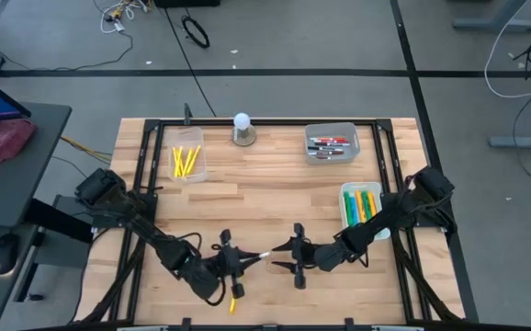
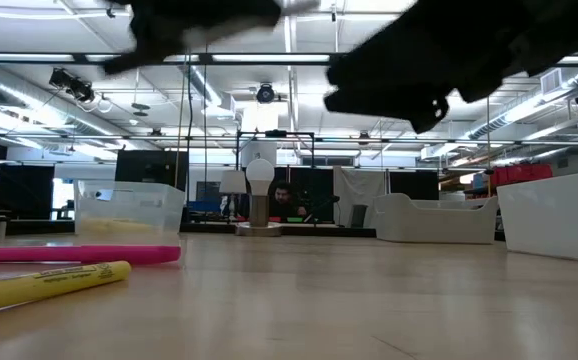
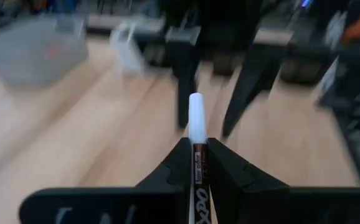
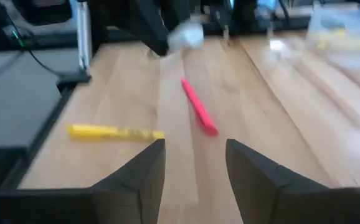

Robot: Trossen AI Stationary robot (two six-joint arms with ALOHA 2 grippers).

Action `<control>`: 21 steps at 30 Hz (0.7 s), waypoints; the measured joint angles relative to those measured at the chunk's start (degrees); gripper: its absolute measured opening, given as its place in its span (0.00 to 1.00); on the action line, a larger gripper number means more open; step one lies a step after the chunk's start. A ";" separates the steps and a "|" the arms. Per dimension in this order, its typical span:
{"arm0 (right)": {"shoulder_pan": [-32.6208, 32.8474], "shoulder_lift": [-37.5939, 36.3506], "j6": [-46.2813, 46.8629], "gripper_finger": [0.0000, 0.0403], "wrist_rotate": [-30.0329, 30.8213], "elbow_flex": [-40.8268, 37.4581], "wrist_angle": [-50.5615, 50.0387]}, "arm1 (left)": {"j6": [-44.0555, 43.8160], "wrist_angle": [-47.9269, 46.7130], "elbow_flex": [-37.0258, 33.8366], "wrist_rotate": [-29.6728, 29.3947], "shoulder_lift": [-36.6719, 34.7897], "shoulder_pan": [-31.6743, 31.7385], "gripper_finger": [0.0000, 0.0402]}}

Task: Pick & Place Markers
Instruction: Put the dark brown marker pen into the gray bin

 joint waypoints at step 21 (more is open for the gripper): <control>-1.63 18.15 -19.99 0.54 -8.52 11.45 43.03 | 25.97 33.99 0.02 8.81 0.24 2.87 0.10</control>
